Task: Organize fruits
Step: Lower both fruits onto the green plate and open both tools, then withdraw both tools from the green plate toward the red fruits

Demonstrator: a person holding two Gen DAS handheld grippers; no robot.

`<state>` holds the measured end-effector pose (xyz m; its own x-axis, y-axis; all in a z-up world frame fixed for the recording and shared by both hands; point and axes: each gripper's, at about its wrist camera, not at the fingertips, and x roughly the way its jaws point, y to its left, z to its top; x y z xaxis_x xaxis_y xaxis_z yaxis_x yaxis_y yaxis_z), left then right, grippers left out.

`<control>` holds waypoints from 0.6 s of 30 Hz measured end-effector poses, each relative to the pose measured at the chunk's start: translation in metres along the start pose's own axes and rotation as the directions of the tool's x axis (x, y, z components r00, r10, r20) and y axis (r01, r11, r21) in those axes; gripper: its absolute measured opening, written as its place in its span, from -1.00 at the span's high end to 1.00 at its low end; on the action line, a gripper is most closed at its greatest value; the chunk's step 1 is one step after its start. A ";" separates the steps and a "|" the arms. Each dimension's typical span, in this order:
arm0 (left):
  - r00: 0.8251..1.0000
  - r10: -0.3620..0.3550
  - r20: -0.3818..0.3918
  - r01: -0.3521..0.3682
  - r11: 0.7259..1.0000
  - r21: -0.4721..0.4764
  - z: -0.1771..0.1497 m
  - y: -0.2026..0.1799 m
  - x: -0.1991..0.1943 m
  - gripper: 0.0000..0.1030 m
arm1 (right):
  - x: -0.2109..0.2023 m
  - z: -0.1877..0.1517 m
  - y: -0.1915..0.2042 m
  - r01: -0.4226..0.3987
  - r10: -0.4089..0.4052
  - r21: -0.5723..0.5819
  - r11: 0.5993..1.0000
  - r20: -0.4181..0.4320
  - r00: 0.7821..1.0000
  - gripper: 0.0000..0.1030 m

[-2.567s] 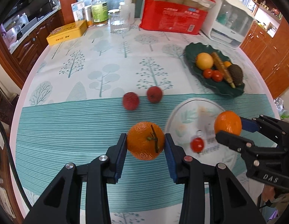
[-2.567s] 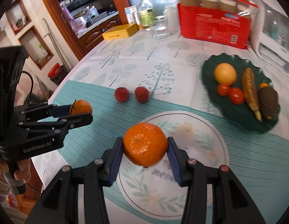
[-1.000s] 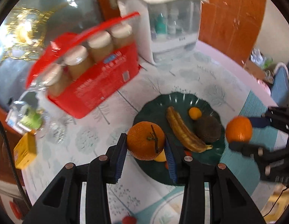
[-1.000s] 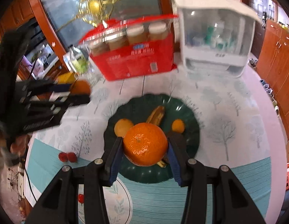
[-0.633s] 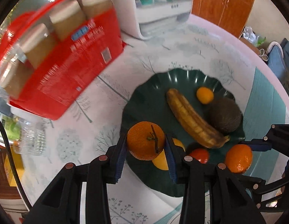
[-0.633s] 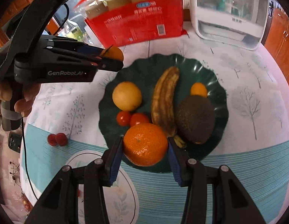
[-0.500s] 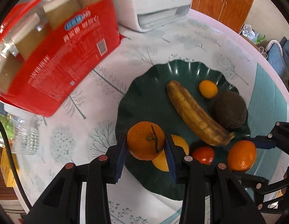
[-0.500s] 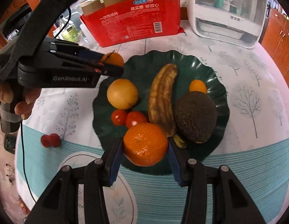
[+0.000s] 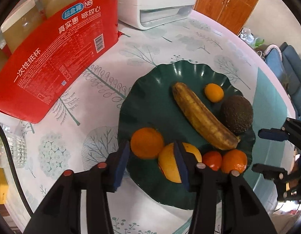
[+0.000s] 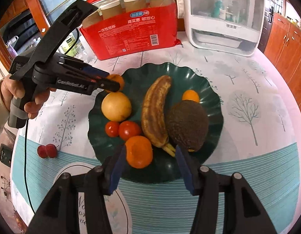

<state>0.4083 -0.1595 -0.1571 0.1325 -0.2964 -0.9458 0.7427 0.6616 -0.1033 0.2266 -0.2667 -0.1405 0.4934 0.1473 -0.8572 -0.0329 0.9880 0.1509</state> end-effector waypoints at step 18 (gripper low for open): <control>0.997 0.028 0.076 -0.036 0.995 0.096 -0.030 -0.043 -0.051 -0.29 | -0.018 -0.003 0.003 -0.012 0.012 0.026 1.000 0.028 1.000 -0.03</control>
<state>0.3498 -0.1521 -0.1135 0.2031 -0.3291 -0.9222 0.7969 0.6029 -0.0396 0.2144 -0.2667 -0.1260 0.5175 0.1575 -0.8411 -0.0166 0.9846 0.1742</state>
